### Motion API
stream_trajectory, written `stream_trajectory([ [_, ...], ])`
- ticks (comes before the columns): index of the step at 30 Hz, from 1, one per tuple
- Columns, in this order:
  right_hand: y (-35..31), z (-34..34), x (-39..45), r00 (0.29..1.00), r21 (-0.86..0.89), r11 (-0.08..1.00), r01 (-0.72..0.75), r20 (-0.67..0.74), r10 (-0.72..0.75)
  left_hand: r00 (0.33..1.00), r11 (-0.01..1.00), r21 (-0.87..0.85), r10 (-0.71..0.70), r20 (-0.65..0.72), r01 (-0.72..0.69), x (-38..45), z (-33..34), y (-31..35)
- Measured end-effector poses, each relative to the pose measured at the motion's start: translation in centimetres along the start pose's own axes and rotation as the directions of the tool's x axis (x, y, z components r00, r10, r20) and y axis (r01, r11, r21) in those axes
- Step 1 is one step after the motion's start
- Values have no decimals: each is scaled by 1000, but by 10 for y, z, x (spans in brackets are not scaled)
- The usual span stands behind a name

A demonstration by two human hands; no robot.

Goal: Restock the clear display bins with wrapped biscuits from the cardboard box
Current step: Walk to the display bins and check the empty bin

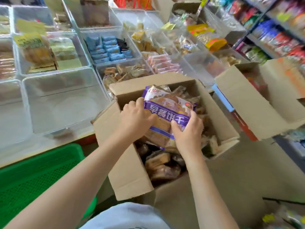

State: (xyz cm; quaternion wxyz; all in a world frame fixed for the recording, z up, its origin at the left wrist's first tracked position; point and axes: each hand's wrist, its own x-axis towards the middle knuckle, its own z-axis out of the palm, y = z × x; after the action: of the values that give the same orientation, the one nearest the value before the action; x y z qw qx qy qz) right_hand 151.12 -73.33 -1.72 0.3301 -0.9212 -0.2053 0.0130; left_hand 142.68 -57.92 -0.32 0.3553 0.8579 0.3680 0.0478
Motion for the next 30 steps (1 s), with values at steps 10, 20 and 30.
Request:
stream_trajectory([
  [10,14,-8,20,951,424,853,-305,178,252,978,862,-464,-197,69,207,-4,-10,15],
  [20,-93,-10,-45,981,571,821,7,157,-118,963,390,-888,-204,175,244,-79,-86,-78],
  [30,-182,211,-182,481,346,798,-494,873,-81,824,353,-892,-565,37,281,-182,-126,-340],
])
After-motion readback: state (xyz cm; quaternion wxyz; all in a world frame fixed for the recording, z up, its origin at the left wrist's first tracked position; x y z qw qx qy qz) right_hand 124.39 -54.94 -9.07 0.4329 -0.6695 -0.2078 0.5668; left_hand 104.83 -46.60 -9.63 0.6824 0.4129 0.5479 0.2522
